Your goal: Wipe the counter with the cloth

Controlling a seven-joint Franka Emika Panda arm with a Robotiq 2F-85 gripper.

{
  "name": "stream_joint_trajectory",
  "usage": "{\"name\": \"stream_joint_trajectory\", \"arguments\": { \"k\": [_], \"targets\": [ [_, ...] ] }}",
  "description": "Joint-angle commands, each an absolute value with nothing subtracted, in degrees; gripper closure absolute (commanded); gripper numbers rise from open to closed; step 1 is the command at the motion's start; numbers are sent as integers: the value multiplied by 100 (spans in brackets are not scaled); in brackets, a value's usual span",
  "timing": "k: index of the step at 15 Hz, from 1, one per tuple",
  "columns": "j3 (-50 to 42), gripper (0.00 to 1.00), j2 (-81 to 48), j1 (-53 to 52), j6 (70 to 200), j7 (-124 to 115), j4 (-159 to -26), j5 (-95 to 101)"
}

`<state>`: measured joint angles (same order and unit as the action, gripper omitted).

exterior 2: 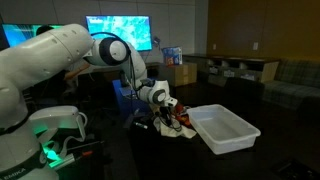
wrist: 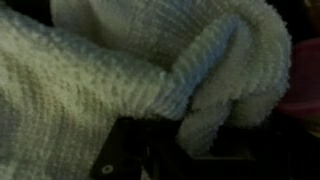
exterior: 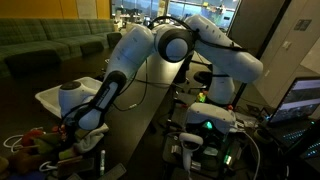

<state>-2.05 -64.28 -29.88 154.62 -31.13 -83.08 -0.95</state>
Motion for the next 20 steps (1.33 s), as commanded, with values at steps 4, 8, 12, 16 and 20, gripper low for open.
{"name": "stream_joint_trajectory", "arguments": {
  "k": [4,8,12,16,20],
  "targets": [
    [-638,100,-5880,-3080,15564,-2873,-8865,301],
    [-460,100,-5050,-2816,15505,-2268,-9680,403],
    [-173,100,-3911,-2431,15237,-1549,-10581,442],
    [-246,99,-3079,-2182,14851,-1377,-10874,637],
    [-183,99,-2777,-1646,14438,-1033,-10386,724]
  ]
}}
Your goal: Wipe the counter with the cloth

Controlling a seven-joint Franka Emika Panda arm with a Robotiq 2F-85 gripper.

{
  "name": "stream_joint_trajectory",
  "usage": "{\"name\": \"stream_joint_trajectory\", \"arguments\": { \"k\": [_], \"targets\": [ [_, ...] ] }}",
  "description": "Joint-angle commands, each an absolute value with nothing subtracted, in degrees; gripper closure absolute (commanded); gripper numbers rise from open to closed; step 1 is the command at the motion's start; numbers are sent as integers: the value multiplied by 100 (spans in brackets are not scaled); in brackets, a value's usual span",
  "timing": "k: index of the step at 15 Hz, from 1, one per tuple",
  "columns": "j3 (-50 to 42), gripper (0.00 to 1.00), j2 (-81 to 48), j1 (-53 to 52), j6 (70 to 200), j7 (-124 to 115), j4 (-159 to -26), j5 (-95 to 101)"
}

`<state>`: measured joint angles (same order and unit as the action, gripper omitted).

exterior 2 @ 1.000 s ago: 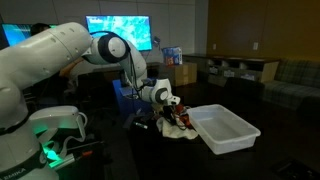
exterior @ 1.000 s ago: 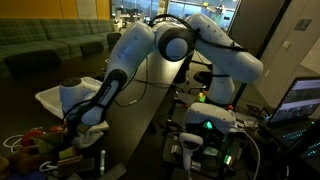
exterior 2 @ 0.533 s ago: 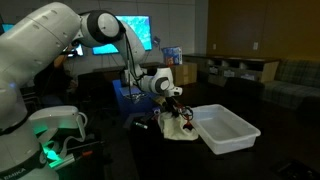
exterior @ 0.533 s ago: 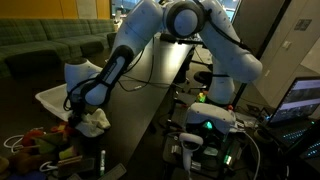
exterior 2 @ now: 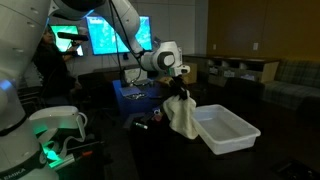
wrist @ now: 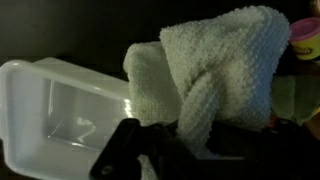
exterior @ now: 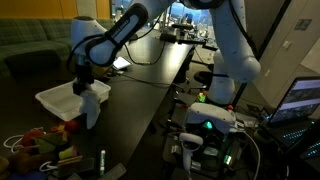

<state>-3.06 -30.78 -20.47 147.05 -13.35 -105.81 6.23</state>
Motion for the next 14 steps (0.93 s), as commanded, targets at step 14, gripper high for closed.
{"name": "stream_joint_trajectory", "arguments": {
  "k": [14],
  "targets": [
    [-281,72,-4735,-704,14121,-682,-6722,654]
  ]
}}
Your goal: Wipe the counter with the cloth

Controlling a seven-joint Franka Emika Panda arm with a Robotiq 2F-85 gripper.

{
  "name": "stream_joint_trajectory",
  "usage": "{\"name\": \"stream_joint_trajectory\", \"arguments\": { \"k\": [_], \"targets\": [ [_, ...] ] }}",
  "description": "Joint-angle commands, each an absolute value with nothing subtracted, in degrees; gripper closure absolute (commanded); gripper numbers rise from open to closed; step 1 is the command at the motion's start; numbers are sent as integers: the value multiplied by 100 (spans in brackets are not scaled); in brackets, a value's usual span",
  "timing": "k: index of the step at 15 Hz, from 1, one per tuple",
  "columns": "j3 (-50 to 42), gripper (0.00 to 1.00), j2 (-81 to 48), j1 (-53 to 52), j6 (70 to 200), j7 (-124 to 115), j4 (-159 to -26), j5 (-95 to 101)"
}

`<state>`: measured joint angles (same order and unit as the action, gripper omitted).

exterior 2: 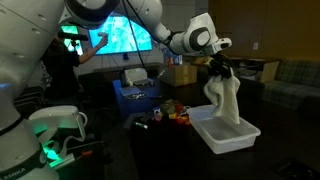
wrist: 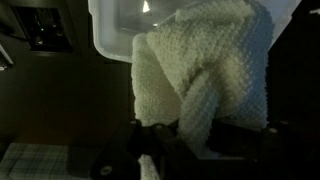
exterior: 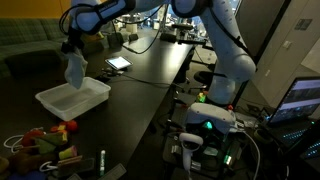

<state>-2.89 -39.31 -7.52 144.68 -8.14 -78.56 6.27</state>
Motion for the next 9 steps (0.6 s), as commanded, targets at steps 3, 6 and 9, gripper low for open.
{"name": "stream_joint_trajectory", "arguments": {
  "k": [3,6,9],
  "targets": [
    [-255,50,-5261,-646,13687,-529,-5983,623],
    [-221,28,-5531,-616,13198,-304,-5482,630],
    [-174,6,-5337,-578,12617,-34,-5538,618]
  ]
}}
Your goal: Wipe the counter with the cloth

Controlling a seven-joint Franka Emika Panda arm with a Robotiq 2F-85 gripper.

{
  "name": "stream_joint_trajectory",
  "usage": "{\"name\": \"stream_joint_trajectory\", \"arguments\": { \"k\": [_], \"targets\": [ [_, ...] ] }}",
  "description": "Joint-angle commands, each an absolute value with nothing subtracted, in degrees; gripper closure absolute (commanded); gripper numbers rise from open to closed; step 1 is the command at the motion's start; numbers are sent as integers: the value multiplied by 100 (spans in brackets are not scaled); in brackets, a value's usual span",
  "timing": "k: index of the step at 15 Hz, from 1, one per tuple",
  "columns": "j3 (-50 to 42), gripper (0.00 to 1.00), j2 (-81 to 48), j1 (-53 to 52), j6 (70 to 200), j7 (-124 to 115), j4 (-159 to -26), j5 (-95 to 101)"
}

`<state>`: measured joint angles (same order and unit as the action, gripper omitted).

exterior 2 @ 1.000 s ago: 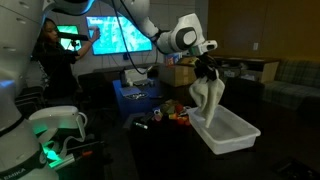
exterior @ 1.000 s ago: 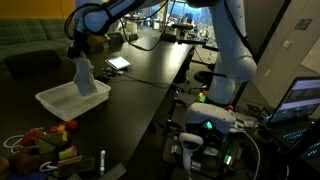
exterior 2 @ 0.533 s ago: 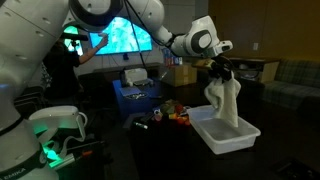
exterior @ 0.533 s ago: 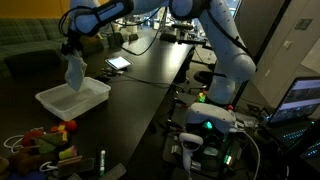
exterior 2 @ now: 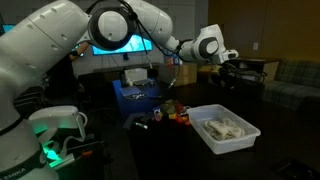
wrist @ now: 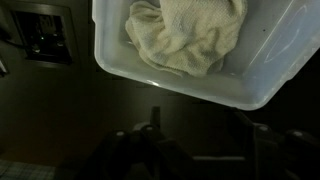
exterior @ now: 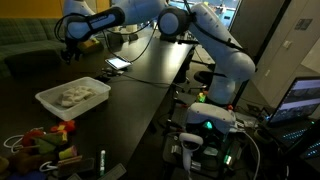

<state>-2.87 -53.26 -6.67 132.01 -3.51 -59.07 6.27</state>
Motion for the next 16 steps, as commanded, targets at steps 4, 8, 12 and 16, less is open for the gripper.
{"name": "stream_joint_trajectory", "arguments": {
  "k": [4,8,12,16],
  "targets": [
    [-127,0,-4685,-529,12055,293,-6283,638],
    [-172,0,-3773,-538,11951,285,-7534,715],
    [-108,0,-3015,-510,11849,220,-8636,650],
    [-60,0,-2228,-481,11879,143,-9798,607]
  ]
}}
